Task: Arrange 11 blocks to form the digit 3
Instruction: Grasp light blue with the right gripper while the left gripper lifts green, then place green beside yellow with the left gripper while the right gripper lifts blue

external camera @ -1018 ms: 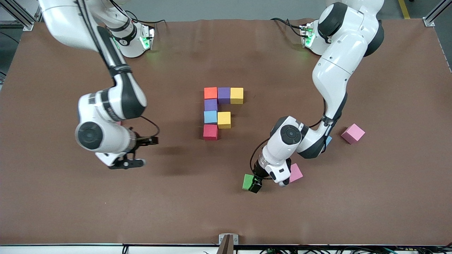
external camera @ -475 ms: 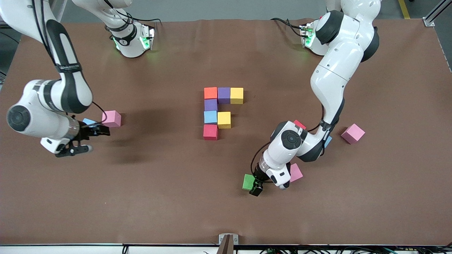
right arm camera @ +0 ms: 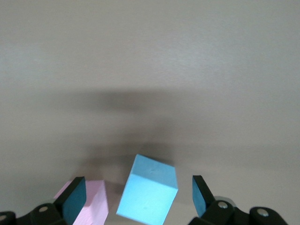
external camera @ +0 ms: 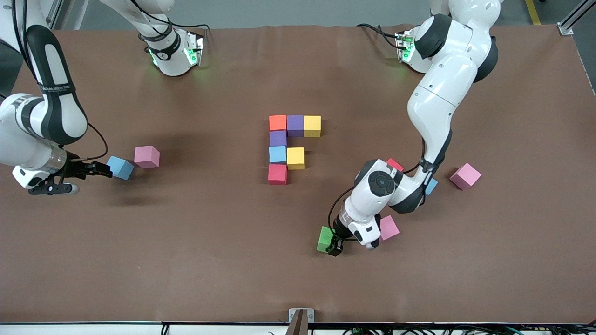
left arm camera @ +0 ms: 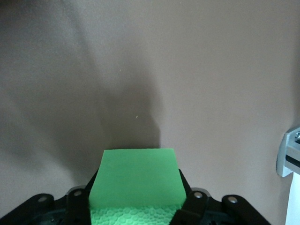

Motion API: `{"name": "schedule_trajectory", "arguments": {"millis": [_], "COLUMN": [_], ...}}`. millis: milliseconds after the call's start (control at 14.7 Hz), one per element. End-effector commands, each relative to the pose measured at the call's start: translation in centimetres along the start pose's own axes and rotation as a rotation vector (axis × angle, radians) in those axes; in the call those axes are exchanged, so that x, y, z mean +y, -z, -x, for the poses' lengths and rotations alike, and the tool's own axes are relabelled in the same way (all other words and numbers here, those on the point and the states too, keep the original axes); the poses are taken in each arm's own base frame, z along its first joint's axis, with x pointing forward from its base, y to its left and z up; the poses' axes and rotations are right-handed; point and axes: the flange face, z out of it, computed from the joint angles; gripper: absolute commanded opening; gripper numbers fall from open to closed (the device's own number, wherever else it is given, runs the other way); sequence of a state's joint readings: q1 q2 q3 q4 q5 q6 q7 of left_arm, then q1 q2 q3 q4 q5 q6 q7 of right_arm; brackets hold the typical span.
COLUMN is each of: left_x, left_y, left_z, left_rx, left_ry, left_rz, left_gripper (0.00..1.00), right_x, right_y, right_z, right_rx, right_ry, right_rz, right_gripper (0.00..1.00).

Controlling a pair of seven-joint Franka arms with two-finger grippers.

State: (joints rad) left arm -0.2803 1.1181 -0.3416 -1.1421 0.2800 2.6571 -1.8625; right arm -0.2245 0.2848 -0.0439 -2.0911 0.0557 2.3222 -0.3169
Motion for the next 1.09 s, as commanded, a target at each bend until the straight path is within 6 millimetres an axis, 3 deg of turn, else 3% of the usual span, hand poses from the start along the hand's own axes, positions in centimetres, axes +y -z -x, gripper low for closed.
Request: {"name": "schedule_trajectory", "arguments": {"millis": [0,136,204,407,679,1018], "left_x": [1.2,1.5,1.4,0.3,-4.6,-14.3], "left_y": [2.1,3.4,3.7,5.2,7.9,10.9], "left_z": [0.5,1.0,0.7,2.2,4.7,7.3], "left_rx": [0.009,0.019,0.028,0.048,0.103,0.093], "left_ry": [-0.007,0.002,0.036,0.097,0.261,0.361], "left_rz": [-0.028,-0.052,-0.074,-0.136,-0.189,-0.175], "left_gripper": [0.12,0.03,0.01,0.01,0.01,0.02], "right_x": [-0.1,-0.2,-0.1,0.7,0.9,0.9], "right_y": [-0.6,-1.4,-1.9,-3.2,-4.0,-5.6], "right_z": [2.1,2.7,3.1,4.4,4.9,5.1], "right_rx": [-0.003,-0.023,-0.033,-0.059,-0.066,0.011], "right_ry": [-0.114,-0.218,-0.255,-0.305,-0.315,-0.414], "right_rz": [0.000,-0.004,-0.005,-0.010,-0.011,0.007], "right_gripper": [1.00,0.99,0.99,0.99,1.00,1.00]}}
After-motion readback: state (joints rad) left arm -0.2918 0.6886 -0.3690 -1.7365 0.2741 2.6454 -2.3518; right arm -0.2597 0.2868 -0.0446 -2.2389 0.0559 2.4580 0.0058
